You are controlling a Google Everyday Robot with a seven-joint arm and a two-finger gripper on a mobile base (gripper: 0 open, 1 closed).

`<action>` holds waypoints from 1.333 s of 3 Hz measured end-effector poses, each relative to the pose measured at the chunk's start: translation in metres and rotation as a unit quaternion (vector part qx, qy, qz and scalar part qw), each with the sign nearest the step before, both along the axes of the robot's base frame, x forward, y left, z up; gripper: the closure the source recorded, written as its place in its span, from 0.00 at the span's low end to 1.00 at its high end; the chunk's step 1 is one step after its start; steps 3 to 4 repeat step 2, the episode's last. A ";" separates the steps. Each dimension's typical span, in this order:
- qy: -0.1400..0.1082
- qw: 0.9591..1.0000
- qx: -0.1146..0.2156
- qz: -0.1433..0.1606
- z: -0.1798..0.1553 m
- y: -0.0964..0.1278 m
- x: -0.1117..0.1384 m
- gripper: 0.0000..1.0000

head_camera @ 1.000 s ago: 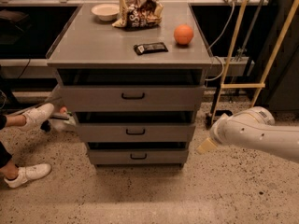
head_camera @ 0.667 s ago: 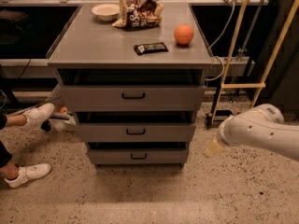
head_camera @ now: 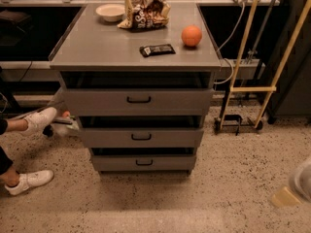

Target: Close middle drawer

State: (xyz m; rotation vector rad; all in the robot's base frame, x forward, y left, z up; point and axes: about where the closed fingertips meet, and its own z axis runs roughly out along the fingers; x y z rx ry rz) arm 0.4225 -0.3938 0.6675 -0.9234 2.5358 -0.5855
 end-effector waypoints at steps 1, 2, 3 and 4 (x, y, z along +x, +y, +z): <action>-0.010 0.999 -0.003 -0.040 0.008 -0.014 -0.043 0.00; -0.010 0.999 -0.003 -0.039 0.008 -0.013 -0.042 0.00; -0.010 0.999 -0.003 -0.039 0.008 -0.013 -0.042 0.00; -0.010 0.999 -0.003 -0.039 0.008 -0.013 -0.042 0.00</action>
Offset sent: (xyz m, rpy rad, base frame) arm -0.0452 -0.0168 0.0083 -0.0081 -0.0187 -0.0838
